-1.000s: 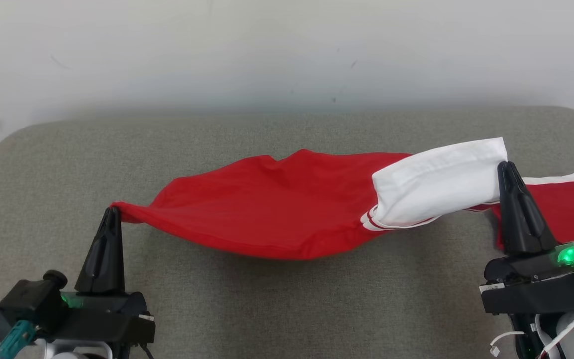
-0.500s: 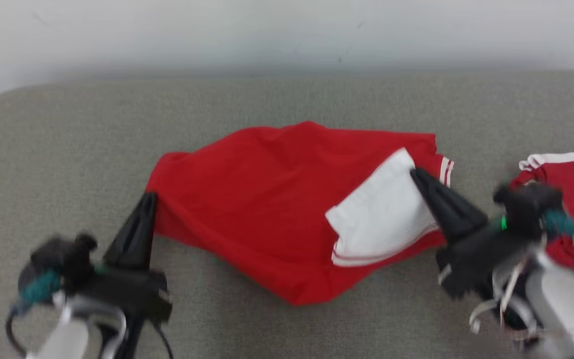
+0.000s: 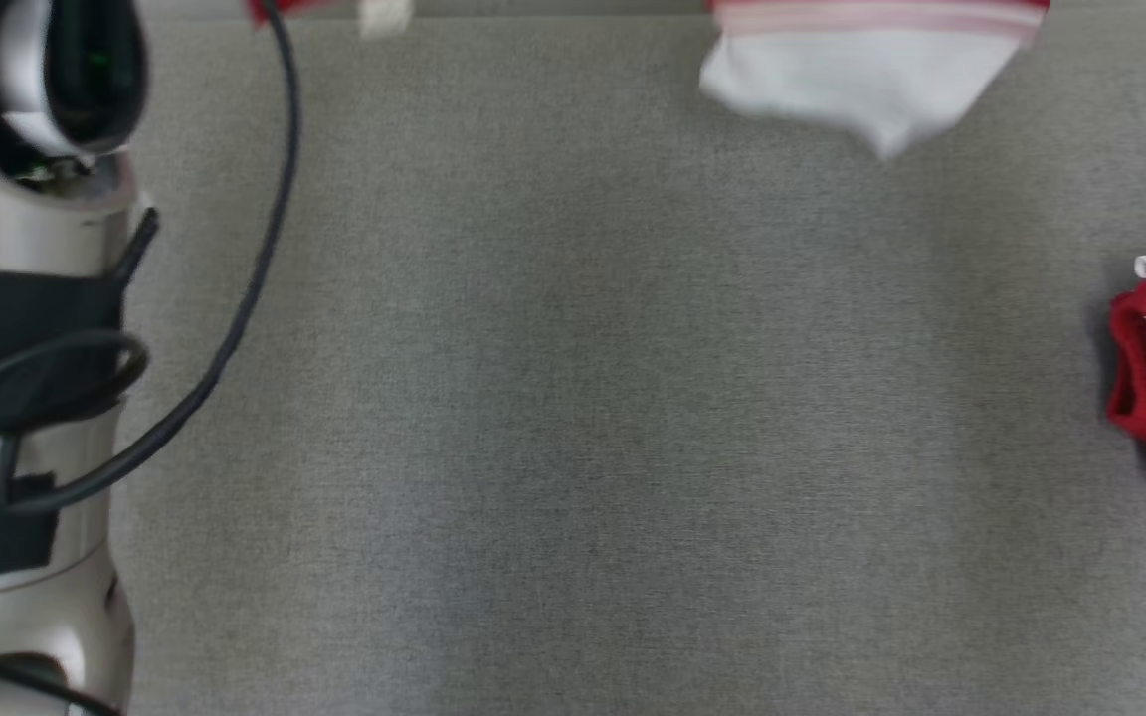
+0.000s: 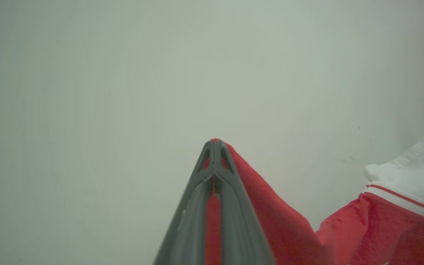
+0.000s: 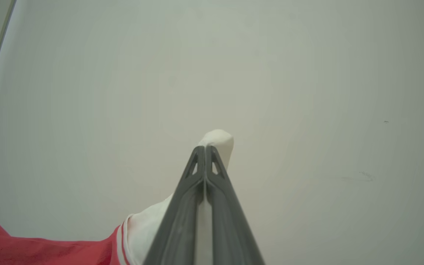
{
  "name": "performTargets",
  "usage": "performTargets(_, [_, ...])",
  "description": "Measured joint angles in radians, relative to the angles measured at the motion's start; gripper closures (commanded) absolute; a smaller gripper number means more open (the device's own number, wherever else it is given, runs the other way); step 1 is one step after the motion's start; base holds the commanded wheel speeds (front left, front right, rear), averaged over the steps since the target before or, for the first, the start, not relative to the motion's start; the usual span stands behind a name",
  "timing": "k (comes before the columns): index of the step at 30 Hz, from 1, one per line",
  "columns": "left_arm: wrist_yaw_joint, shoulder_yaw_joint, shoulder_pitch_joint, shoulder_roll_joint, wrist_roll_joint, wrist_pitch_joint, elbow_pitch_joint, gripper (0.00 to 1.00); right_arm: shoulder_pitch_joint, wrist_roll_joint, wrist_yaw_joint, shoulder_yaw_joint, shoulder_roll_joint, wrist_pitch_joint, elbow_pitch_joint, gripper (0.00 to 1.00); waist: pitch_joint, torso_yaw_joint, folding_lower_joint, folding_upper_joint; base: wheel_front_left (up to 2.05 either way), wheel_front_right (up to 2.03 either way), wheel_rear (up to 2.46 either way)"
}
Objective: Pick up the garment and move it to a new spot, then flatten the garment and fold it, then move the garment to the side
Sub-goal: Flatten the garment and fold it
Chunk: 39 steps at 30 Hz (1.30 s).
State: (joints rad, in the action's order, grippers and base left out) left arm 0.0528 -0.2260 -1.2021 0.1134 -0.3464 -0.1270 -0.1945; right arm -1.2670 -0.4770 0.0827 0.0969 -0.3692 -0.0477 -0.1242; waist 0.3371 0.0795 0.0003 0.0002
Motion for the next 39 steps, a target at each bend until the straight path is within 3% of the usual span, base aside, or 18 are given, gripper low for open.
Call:
performTargets(4, [-0.018,0.004,0.084,0.043,0.004,-0.051,0.034,1.00,0.074,-0.001,0.014,0.025,-0.001,0.021,0.033,1.00,0.028,0.016,-0.0002,-0.0002,0.00,0.00,0.00])
performTargets(8, [-0.028,-0.025,0.223,0.052,0.003,-0.051,-0.034,1.00,0.233,-0.016,0.016,0.050,-0.007,0.007,0.019,1.00,0.052,0.021,0.0000,0.0001,0.00,0.00,0.00])
performTargets(12, [-0.069,-0.082,0.411,0.062,-0.003,-0.056,-0.160,1.00,0.472,-0.071,0.024,0.086,0.018,-0.002,-0.014,1.00,0.083,0.019,0.0000,0.0001,0.00,0.00,0.00])
performTargets(17, [-0.102,-0.096,0.446,0.067,-0.006,-0.082,-0.259,1.00,0.615,-0.099,0.032,0.123,0.032,0.005,-0.056,1.00,0.091,0.002,-0.0001,0.0001,0.00,0.00,0.00])
performTargets(28, [-0.114,-0.094,0.571,0.071,-0.006,-0.113,-0.401,1.00,0.772,-0.113,0.038,0.170,0.007,0.047,-0.071,1.00,-0.015,-0.012,-0.0004,-0.0001,0.00,0.00,0.00])
performTargets(39, [-0.104,-0.086,0.796,0.070,-0.034,-0.120,-0.423,1.00,1.031,-0.162,0.040,0.176,-0.025,0.057,-0.032,1.00,-0.168,-0.017,-0.0005,-0.0003,0.00,0.00,0.00])
